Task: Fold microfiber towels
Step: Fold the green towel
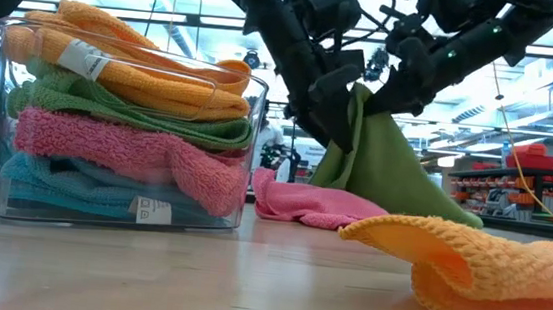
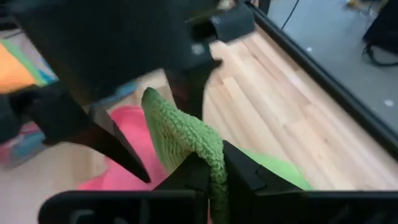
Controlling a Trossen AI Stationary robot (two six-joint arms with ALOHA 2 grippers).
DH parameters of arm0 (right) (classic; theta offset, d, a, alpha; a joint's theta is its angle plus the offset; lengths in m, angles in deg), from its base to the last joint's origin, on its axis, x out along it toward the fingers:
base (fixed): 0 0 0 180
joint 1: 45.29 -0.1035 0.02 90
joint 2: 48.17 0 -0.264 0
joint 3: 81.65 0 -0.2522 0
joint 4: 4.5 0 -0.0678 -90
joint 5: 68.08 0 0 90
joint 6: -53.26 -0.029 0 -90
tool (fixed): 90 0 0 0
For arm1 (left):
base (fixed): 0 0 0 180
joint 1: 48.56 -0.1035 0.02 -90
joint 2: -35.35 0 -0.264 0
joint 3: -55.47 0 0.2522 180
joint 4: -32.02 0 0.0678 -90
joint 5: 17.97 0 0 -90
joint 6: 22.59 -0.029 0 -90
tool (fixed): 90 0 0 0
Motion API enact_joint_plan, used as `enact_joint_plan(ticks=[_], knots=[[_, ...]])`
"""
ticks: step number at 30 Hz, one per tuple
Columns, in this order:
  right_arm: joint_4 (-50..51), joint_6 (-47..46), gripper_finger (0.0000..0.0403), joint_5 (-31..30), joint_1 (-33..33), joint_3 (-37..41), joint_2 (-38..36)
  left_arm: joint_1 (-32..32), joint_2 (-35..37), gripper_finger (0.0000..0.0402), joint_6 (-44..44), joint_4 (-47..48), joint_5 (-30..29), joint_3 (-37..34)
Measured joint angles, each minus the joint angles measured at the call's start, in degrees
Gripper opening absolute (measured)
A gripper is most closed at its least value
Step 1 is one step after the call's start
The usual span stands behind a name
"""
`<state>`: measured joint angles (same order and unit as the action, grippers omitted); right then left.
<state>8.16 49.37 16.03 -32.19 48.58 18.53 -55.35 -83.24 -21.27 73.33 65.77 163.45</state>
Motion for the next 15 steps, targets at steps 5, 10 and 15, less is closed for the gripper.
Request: enact_joint_plan(ticks=[5,10,15], knots=[[3.0,-5.6,0.0038,0.3,-0.1,0.0,-2.9,0.1,2.5,0.0232,1.3,0.1,-0.4,0.4],[3.9,-10.6,0.0038,0.3,-0.1,-0.5,-5.9,-0.4,2.7,0.0232,4.5,2.3,-1.2,0.3],[12.2,-13.1,0.0038,0.3,-0.1,-5.1,-6.1,0.6,3.3,0.024,2.7,2.0,-1.2,0.4]])
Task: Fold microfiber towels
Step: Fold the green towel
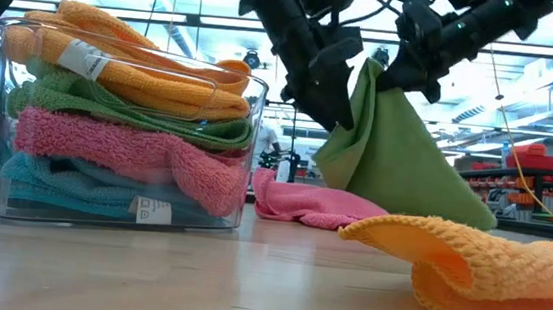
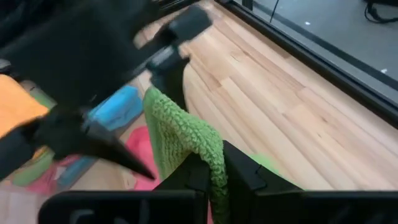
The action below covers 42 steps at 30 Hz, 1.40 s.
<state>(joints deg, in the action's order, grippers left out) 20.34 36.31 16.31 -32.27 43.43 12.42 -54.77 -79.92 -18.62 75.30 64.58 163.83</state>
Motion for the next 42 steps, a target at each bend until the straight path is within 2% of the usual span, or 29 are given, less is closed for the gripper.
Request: enact_joint_plan(ticks=[10,17,23,29,35,42], knots=[[18.9,-2.4,0.0038,-0.6,0.0,-14.1,1.5,2.4,1.3,0.0272,-4.9,2.8,-0.1,0.0],[27.7,-7.1,0.0038,-0.5,0.0,-21.4,1.5,2.3,3.9,0.0273,-6.3,2.4,-5.3,0.1],[30.6,-10.4,0.0038,-0.5,0.4,-28.1,1.5,3.3,6.0,0.0273,-14.5,0.0,-11.7,0.1],[33.7,-14.8,0.0038,-0.5,2.1,-33.3,1.5,4.6,7.7,0.0273,-19.5,-2.0,-14.0,0.0],[33.5,-17.5,0.0038,-0.2,2.2,-35.9,1.5,5.3,8.1,0.0272,-20.3,-6.0,-26.5,0.1],[33.5,-19.5,0.0038,0.0,2.2,-36.2,1.5,5.1,8.2,0.0271,-20.2,-8.9,-27.1,0.1]])
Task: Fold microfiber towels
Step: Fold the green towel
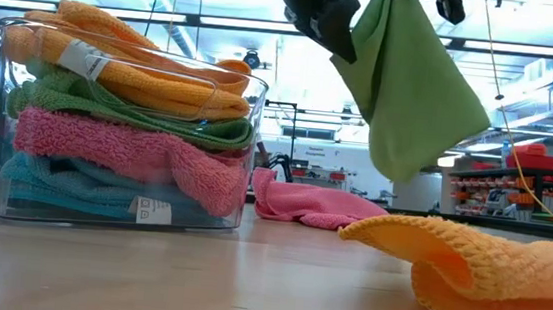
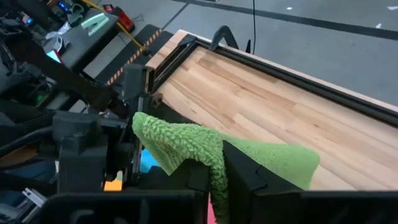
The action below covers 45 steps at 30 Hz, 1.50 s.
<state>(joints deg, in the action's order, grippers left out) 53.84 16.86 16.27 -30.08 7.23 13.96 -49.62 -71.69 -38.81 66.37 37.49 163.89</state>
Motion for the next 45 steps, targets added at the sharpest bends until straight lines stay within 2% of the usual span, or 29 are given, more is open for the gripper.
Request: enact_joint_plan(ticks=[10,16,22,28,30,37,40,45], knots=[[-1.2,-1.6,0.0038,0.0,-0.4,0.0,0.1,-0.9,-1.1,0.025,-0.1,1.3,1.4,0.0],[-1.4,-1.8,0.0038,0.0,-0.4,0.0,0.1,-0.7,-1.8,0.0215,-2.8,-0.2,1.3,0.0],[-1.4,-1.9,0.0038,0.0,-0.4,0.0,0.1,-0.7,-1.8,0.0148,-2.7,-0.7,1.2,0.0],[-1.4,-1.6,0.0038,0.0,-0.3,0.0,0.1,-0.7,-1.6,0.0032,-2.4,-1.3,1.1,0.0],[-1.4,-1.6,0.0038,0.0,-0.3,0.0,0.1,-1.0,-1.3,0.0013,-2.1,-2.0,1.6,0.0],[-0.9,1.5,0.0038,0.0,-0.3,0.0,0.1,-1.4,1.6,0.0008,2.8,0.1,11.5,0.0],[-0.4,8.7,0.0038,1.6,-0.3,0.0,0.1,-2.1,4.5,0.0007,5.8,3.6,17.3,0.0],[0.5,25.0,0.0038,6.7,-0.4,0.0,0.1,-5.2,9.2,0.0007,13.2,10.9,31.1,0.0]])
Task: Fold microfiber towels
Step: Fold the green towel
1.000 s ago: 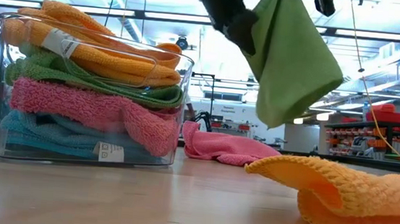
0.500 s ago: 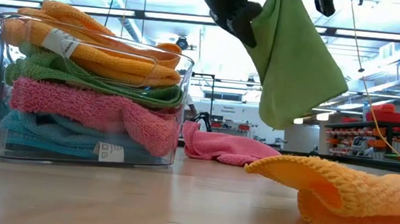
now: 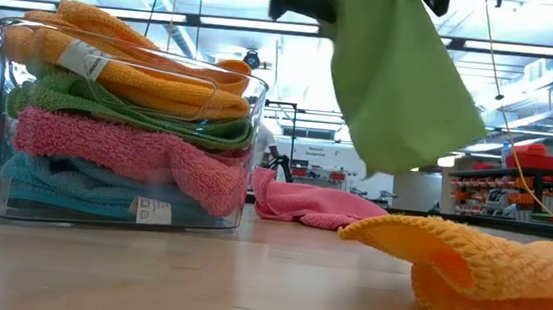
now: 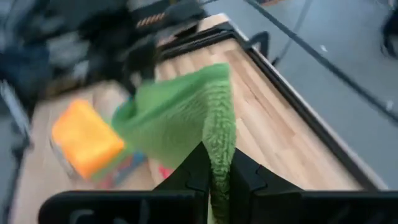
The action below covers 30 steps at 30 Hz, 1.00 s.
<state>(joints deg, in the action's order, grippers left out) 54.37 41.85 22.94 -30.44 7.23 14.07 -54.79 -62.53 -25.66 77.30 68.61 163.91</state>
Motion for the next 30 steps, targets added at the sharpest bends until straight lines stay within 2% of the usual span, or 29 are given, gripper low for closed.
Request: enact_joint_plan(ticks=[3,7,9,13,17,20,22,25,30], knots=[[2.2,7.6,0.0038,3.0,-0.1,0.0,0.1,-1.2,1.3,0.0008,3.5,3.8,5.6,0.0],[7.0,9.0,0.0038,6.3,-2.2,0.0,1.2,-0.7,1.2,0.0008,8.4,5.8,14.3,0.0],[8.3,7.4,0.0038,9.2,-4.1,0.0,1.5,0.2,1.2,0.0007,11.1,5.6,18.5,0.0],[9.3,2.2,0.0038,14.5,-9.1,0.0,1.9,2.5,1.2,0.0011,13.4,5.5,22.6,0.0],[9.1,-3.0,0.0038,18.4,-13.8,0.0,1.9,3.9,1.2,0.0007,17.3,4.2,31.8,0.0],[9.1,-5.1,0.0038,20.1,-16.2,0.0,1.9,4.7,1.2,0.0007,17.9,3.2,34.0,0.0],[9.2,-5.0,0.0038,19.2,-17.3,0.0,1.9,4.7,1.2,0.0009,17.9,2.8,34.2,0.0],[10.1,-2.9,0.0038,13.6,-17.3,0.0,1.9,3.4,1.3,0.0016,16.1,3.1,33.8,0.0],[12.9,7.3,0.0038,1.4,-16.6,2.5,2.2,0.4,-0.1,0.0007,10.4,6.6,25.6,0.0]])
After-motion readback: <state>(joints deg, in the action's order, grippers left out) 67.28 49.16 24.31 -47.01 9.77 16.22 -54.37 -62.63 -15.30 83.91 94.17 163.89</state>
